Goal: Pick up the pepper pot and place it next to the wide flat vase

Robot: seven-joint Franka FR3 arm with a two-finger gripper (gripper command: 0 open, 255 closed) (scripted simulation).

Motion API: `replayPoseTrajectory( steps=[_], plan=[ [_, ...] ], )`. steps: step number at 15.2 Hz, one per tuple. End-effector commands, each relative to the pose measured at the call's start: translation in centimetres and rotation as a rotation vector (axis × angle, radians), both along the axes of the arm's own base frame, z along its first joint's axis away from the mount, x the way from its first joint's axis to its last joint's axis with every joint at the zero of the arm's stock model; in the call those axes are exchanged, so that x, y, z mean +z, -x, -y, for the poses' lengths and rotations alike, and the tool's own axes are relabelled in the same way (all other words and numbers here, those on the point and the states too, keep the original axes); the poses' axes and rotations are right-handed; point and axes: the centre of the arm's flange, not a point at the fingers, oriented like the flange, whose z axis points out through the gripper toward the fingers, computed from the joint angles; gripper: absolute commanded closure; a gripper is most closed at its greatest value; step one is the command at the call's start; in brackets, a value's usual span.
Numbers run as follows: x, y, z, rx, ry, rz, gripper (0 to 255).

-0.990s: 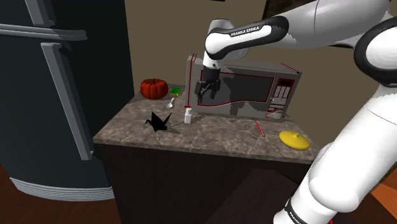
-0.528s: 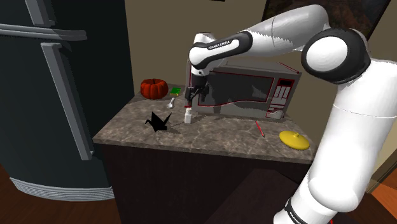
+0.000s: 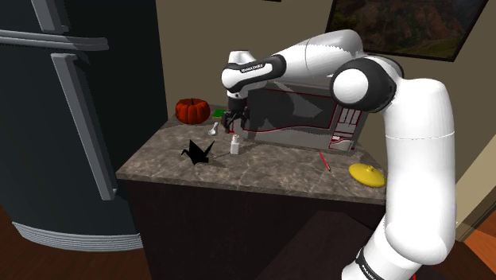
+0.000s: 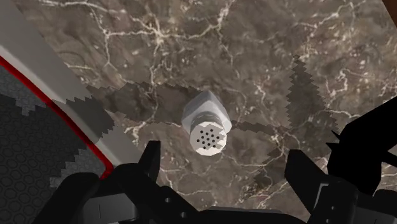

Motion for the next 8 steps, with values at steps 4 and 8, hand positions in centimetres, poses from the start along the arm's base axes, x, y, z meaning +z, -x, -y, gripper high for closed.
replayPoseTrajectory(
  steps=[4, 8],
  plan=[
    [-4.0, -0.2, 0.9, -0.016, 0.003, -0.023, 0],
    [-4.8, -0.1, 0.9, -0.016, 0.003, -0.023, 0]
  ],
)
